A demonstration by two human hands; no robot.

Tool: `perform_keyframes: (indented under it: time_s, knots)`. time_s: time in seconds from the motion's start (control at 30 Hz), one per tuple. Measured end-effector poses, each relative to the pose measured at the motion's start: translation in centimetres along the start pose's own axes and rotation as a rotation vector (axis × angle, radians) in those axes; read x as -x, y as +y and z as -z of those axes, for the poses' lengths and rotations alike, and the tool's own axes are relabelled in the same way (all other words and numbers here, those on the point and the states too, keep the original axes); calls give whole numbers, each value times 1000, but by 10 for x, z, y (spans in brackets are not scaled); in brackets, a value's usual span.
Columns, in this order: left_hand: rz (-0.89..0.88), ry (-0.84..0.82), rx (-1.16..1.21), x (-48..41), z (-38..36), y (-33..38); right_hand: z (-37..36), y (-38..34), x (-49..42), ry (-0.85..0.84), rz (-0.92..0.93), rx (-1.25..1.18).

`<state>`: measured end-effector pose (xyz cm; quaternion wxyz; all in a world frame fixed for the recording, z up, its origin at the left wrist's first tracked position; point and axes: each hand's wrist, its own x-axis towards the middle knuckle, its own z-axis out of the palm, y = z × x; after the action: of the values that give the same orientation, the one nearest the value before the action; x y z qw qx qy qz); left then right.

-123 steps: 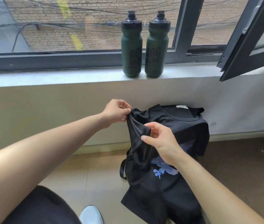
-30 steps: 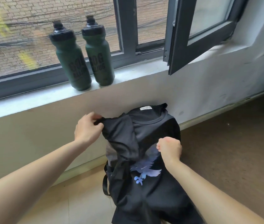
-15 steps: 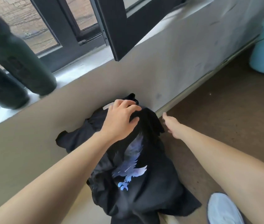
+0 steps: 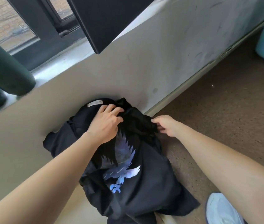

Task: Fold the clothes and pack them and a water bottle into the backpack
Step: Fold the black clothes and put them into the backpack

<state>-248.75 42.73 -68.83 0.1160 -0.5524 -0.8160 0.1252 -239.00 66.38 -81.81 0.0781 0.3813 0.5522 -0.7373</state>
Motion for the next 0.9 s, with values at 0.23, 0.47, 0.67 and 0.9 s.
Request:
perform_keyframes:
  time_s: [0.23, 0.47, 0.67, 0.9]
  knots:
    - [200, 94, 114, -24, 9, 19, 41, -27, 8, -123, 110, -399]
    - [270, 127, 276, -80, 26, 25, 40, -58, 39, -208, 359, -288]
    - [218, -508, 520, -147, 36, 44, 50, -77, 61, -232, 523, -4]
    - [159, -314, 369, -155, 36, 25, 65, -70, 60, -221, 435, 251]
